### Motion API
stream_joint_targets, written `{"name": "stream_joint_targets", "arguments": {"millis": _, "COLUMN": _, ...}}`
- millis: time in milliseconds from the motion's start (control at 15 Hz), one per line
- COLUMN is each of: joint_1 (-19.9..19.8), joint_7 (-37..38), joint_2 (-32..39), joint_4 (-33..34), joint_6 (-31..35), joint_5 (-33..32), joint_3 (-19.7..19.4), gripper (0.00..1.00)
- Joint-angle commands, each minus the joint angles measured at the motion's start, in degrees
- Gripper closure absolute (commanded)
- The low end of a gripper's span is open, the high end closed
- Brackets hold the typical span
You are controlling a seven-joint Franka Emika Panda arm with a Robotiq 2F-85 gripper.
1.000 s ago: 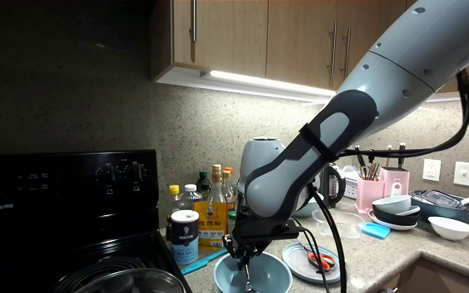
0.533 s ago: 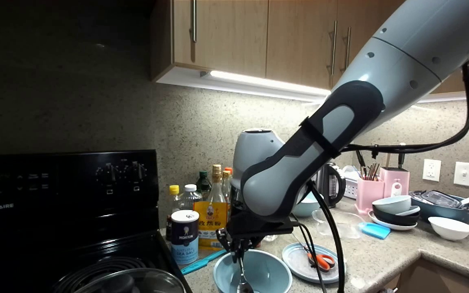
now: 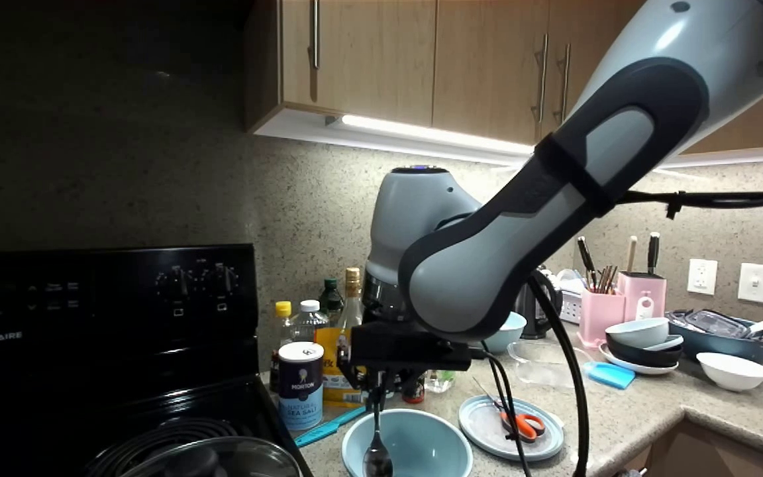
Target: Pick up the spoon and put it in the bowl
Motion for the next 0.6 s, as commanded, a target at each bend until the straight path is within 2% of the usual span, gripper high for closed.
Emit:
{"name": "stream_joint_targets", "arguments": {"millis": 0, "joint_1": -2.17, "joint_7": 0.84, "joint_2": -0.65, "joint_4": -0.42, "joint_6": -0.17, "joint_5": -1.0, "joint_3": 2.22, "gripper": 0.88}}
{"name": "stream_joint_targets", "arguments": {"millis": 133, "joint_1": -2.28, "joint_7": 0.88, "joint_2": -1.0, "joint_4": -0.85, "joint_6": -0.1, "joint_5": -1.01, "joint_3": 2.27, "gripper": 0.88}}
{"name": "stream_joint_targets", "arguments": {"millis": 200, "joint_1": -2.29, "joint_7": 0.89, "joint_2": -1.0, "joint_4": -0.92, "joint_6": -0.08, "joint_5": -1.0, "joint_3": 2.26, "gripper": 0.95}}
{"name": "stream_joint_targets", "arguments": {"millis": 400, "joint_1": 0.03, "joint_7": 9.65, "joint_2": -4.26, "joint_4": -2.51, "joint_6": -2.37, "joint_5": -10.29, "joint_3": -1.28, "gripper": 0.95}}
{"name": "stream_joint_targets", "arguments": {"millis": 533, "joint_1": 0.52, "joint_7": 19.02, "joint_2": -7.23, "joint_4": -4.15, "joint_6": -5.97, "joint_5": -18.08, "joint_3": -2.43, "gripper": 0.96}}
